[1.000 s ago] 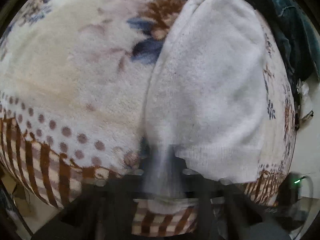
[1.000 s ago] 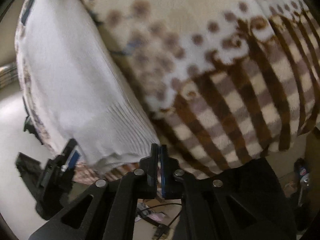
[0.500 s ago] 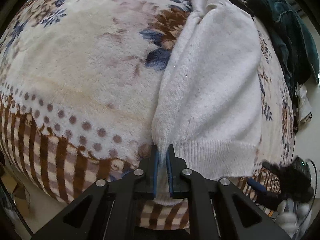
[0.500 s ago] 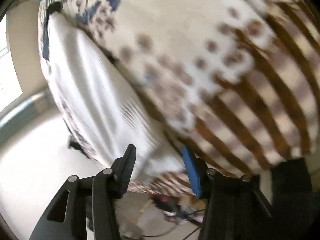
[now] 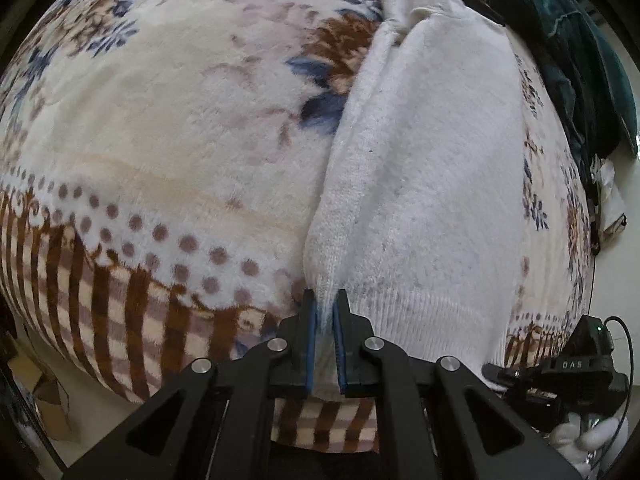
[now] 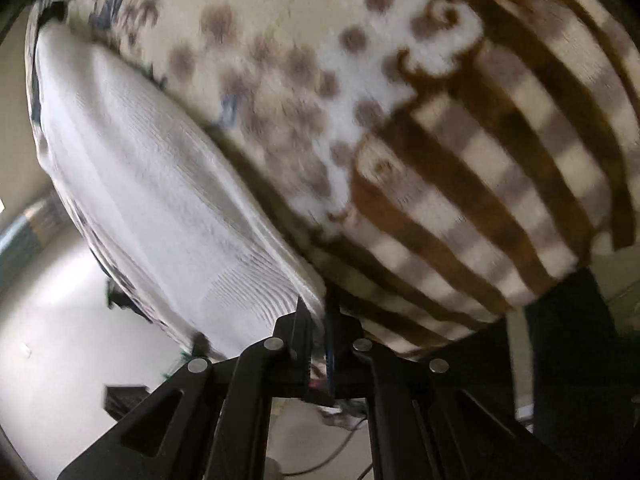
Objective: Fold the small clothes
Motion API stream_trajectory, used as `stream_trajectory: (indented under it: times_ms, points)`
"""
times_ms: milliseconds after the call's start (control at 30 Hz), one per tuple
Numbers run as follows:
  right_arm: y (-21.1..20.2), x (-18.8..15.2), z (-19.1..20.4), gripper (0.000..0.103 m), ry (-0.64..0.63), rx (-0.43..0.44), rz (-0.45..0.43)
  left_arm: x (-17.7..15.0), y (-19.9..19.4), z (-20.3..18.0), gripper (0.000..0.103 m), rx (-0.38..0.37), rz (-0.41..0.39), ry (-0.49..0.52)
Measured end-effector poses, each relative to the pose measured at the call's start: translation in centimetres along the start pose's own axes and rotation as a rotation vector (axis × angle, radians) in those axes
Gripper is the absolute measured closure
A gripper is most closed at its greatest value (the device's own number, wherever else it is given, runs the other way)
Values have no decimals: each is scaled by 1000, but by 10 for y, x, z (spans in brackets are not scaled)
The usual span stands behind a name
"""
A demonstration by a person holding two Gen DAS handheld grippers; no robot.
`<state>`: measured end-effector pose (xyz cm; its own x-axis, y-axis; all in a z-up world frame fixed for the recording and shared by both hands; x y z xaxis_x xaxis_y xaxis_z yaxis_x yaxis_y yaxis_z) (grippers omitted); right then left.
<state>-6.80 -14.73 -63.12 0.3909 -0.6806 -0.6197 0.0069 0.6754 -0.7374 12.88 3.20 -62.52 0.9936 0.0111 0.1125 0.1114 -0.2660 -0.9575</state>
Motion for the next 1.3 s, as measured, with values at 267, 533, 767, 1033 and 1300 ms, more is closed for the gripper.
stream_trajectory:
  times_ms: [267,533,767,1033,1300]
  points:
    - [51,-47,6,100,-63,-118,8,-9,13,22,97,31,17,-18]
    - [73,-30,21,95,-227,-253,0,-6,15,30,68,-60,87,-10]
    - [66,-77,59,47,-428,-219,27,3,-13,33,38,-193,27,-32]
    - [73,-42,64,44,-402,-44,-13,19,37,10,38,-312,96,40]
    - [136,-73,101,47,-402,179,187,14,31,-2,87,-336,64,94]
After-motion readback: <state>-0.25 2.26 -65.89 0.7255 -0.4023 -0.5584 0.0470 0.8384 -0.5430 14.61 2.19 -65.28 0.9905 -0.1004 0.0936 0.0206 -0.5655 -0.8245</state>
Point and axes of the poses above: each gripper's, at about its wrist camera, not at the fingertips, and y roughly the way its jaws point, z to its left, x to its top, the point moved 10 cm from there along y, roughly the way its jaws point, and after that the axes turned 11 degrees about y, right-handed, at the moved point
